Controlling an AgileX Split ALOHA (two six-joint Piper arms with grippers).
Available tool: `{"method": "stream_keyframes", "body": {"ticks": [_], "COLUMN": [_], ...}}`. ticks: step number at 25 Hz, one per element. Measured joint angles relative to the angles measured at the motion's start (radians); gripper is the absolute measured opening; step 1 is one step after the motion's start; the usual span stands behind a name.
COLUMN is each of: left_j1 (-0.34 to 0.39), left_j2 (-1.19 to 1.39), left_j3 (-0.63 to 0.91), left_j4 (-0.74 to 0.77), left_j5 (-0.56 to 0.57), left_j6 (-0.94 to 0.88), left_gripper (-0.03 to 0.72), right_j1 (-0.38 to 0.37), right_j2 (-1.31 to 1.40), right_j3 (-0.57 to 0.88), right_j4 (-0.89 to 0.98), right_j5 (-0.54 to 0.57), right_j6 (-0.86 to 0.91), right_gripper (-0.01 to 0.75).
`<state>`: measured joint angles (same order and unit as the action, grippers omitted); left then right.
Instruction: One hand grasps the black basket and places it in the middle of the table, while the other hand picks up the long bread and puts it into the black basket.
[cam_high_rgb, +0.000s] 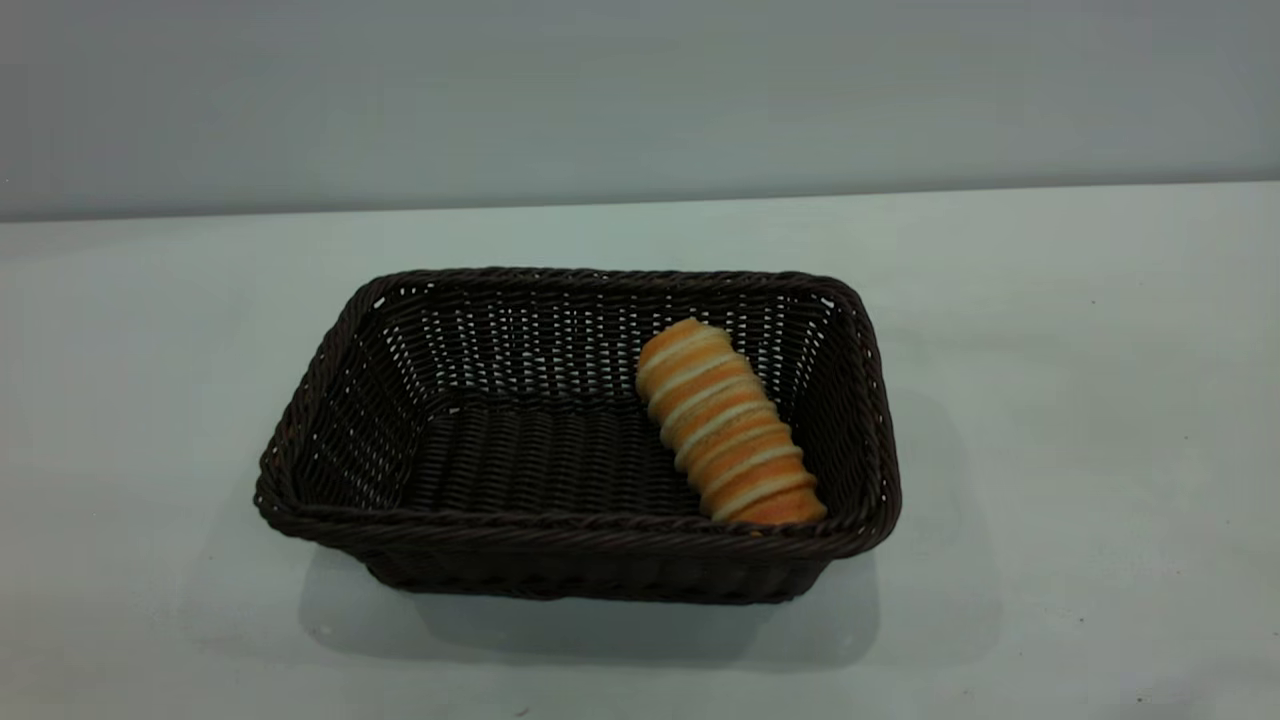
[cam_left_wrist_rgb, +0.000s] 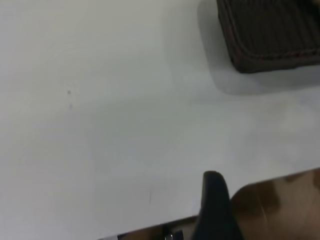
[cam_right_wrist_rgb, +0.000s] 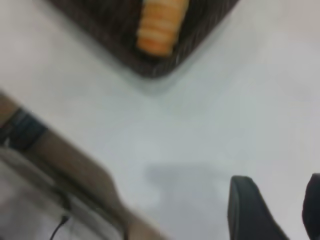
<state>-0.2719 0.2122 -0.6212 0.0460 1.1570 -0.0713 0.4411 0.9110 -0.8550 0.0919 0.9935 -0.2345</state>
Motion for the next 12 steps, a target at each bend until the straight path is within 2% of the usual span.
{"method": "stream_keyframes", "body": {"ticks": [4, 12], "left_j1": [0.000, 0.000], "left_j2": [0.000, 0.000], "left_j3": [0.004, 0.065], "left_j4": [0.000, 0.016], "left_j5": [0.000, 0.000], "left_j6": [0.000, 0.000], "left_gripper": [0.585, 0.585], "right_j1": [-0.001, -0.001], "right_j2": [-0.176, -0.558], "right_j3": [0.050, 0.234], "right_j4": [0.000, 0.000], "right_j5": [0.079, 0.102], "right_j6": [0.039, 0.100], "right_gripper": [0.251, 0.251]}}
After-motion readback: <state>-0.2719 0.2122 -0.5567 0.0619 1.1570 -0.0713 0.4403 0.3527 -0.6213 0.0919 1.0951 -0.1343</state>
